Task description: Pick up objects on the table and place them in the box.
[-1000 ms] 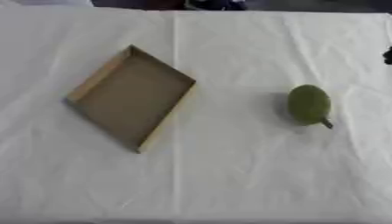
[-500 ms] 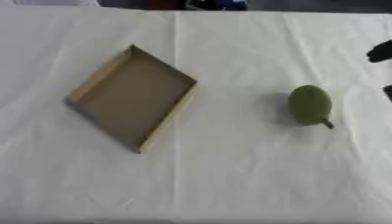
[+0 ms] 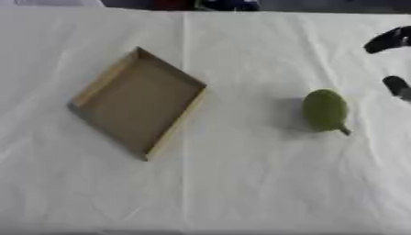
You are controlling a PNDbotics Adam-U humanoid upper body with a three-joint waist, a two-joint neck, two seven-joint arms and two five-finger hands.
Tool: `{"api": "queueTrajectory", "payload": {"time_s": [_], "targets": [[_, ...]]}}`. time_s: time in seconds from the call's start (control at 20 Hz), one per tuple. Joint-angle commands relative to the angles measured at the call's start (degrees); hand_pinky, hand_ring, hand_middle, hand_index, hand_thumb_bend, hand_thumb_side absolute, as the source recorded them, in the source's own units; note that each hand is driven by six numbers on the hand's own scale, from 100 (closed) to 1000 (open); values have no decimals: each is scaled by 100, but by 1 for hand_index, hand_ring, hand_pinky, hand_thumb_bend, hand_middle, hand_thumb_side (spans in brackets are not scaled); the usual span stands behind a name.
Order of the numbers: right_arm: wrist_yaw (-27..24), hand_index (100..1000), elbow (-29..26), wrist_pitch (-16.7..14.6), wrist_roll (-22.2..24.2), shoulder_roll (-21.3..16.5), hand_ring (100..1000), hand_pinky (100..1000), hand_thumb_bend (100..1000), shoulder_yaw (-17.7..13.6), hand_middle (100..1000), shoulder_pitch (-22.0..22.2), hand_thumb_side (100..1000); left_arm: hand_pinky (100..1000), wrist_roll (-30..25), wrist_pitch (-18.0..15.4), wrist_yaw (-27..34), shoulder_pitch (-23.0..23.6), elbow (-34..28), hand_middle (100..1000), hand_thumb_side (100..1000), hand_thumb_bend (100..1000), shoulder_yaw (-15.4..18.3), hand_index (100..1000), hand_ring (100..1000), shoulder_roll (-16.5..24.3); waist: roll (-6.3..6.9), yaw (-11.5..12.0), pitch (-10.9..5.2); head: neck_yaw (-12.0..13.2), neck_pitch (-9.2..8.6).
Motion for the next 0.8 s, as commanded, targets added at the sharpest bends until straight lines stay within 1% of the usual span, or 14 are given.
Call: {"api": "queueTrajectory", "payload": {"time_s": [0.05, 0.25, 0.4, 0.55, 0.6, 0.8], "targets": [[-200, 883, -43, -1160, 1399, -83, 923, 896, 100, 34, 845, -215, 508, 897, -30, -8, 33, -24, -54, 668, 592, 100, 0, 811, 841, 188, 14, 15, -110, -38, -43], [-302, 885, 9, -1160, 1622, 65, 921, 895, 100, 150, 844, -523, 521, 898, -49, -13, 46, -8, -33, 668, 592, 100, -1, 811, 842, 171, 25, 32, -118, -55, -43], [-252, 893, 25, -1160, 1737, 163, 921, 893, 100, 251, 848, -726, 512, 898, -71, -19, 58, -8, -20, 668, 592, 100, 0, 811, 842, 162, 33, 47, -114, -67, -47], [-129, 912, 85, -1160, 1815, 228, 925, 895, 100, 302, 855, -820, 506, 898, -77, -36, 67, 3, 1, 668, 592, 100, 9, 811, 842, 163, 40, 54, -109, -65, -41], [-79, 920, 112, -1160, 1840, 251, 929, 899, 100, 323, 859, -839, 492, 898, -81, -41, 71, 3, 8, 668, 592, 100, 9, 811, 843, 163, 40, 54, -108, -69, -37], [126, 922, 322, -1160, 1955, 333, 942, 907, 100, 459, 868, -904, 491, 899, -102, -40, 74, 0, 12, 669, 592, 100, 10, 811, 843, 159, 34, 51, -106, -74, -39]]}}
